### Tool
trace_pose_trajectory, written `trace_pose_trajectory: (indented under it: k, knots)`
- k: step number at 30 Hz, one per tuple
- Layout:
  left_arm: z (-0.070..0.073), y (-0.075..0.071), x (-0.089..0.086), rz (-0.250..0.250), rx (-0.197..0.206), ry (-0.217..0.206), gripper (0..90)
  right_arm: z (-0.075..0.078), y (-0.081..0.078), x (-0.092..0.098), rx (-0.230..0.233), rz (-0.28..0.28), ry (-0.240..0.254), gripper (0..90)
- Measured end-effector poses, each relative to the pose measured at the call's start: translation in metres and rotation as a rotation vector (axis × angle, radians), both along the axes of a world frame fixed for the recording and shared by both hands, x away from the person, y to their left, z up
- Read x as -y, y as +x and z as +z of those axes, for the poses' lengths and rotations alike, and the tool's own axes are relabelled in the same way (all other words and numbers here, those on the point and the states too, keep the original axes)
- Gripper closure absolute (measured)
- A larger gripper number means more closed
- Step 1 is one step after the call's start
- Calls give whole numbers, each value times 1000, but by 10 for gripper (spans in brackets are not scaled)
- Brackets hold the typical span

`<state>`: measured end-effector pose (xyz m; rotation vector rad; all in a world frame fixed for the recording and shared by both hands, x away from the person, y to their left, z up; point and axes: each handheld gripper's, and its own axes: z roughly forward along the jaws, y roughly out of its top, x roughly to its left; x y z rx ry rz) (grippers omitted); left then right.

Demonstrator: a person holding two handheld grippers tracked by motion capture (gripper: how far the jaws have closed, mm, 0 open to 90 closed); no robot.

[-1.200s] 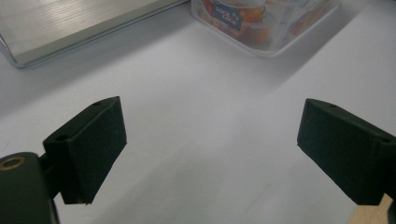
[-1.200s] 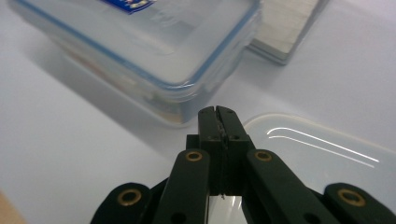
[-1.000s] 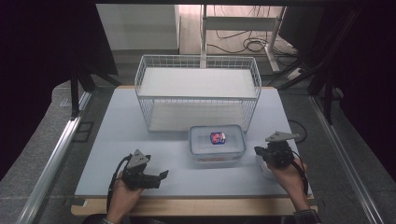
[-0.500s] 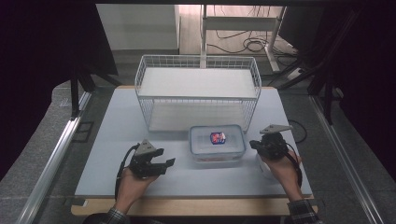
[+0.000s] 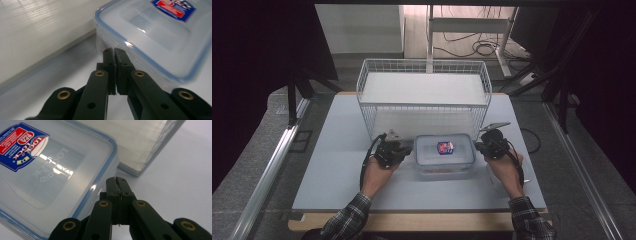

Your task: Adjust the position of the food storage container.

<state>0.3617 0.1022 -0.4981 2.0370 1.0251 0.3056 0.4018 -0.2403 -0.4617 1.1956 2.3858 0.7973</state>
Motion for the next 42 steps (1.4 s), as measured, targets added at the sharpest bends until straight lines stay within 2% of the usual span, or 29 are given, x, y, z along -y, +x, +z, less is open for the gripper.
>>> trace_pose_trajectory:
  k: [1,3,7,13,15,17,19,23,27,33,36,39,41,42]
  knots:
    - [-1,2,4,-3,-3,6,873,-1,0,-1,-8,1,2,894]
    - [-2,2,6,1,-3,27,874,-2,-2,-3,7,-7,-5,894]
    - [-5,3,5,-5,-26,27,868,-1,-7,-2,17,-5,12,895]
    - [-5,1,4,-1,-23,43,867,2,-14,-6,27,1,13,896]
    - [-6,2,2,0,-30,36,853,2,-14,-6,18,6,18,896]
    - [-6,4,3,4,-33,38,851,0,-10,-8,17,-2,-21,896]
    - [-7,4,4,1,-33,53,854,-3,-6,-9,16,-14,-36,896]
    - [-9,6,3,-2,-45,52,854,0,-5,-10,11,-11,-20,896]
    - [-11,6,0,22,-57,56,855,2,-10,-15,17,11,-11,897]
    - [-12,6,-9,29,-65,59,854,-1,-12,-20,5,29,4,897]
    - [-11,7,-9,31,-66,54,853,-2,-10,-20,-6,26,-1,896]
    - [-12,10,-9,39,-62,82,856,-5,-6,-22,-12,14,-4,897]
    - [-12,11,-10,44,-68,82,858,-5,-6,-26,-12,23,-4,897]
    - [-13,12,-14,54,-77,63,858,-5,-6,-27,-10,23,-11,897]
